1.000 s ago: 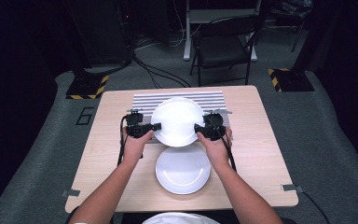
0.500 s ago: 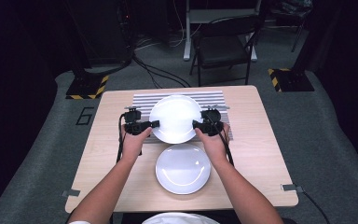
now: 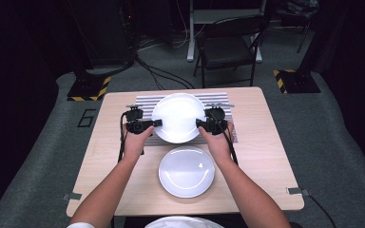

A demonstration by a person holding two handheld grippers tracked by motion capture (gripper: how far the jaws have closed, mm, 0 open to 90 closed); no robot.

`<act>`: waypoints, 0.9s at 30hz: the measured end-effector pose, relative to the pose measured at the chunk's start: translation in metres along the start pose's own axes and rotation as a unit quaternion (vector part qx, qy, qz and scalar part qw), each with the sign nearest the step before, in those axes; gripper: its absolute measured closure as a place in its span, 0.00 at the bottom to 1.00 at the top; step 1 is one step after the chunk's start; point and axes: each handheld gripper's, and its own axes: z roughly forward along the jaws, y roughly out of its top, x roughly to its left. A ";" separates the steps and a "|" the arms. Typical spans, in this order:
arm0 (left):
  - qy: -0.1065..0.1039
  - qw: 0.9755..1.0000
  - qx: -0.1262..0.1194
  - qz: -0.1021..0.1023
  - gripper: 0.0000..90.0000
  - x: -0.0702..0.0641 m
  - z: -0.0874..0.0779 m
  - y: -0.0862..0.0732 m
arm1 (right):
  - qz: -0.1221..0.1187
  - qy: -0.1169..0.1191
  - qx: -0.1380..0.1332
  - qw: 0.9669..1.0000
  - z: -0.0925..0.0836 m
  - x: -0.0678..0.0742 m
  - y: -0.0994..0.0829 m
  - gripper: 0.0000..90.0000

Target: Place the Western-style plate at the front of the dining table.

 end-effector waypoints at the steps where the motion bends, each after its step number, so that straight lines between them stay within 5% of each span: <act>1: 0.000 1.000 0.001 0.001 0.65 0.000 0.000 0.001 | -0.004 -0.001 -0.002 1.000 0.000 0.000 0.001 0.65; 27: 0.019 1.000 0.010 0.007 0.66 0.003 0.019 0.021 | 0.009 -0.008 0.006 1.000 0.025 -0.010 0.015 0.65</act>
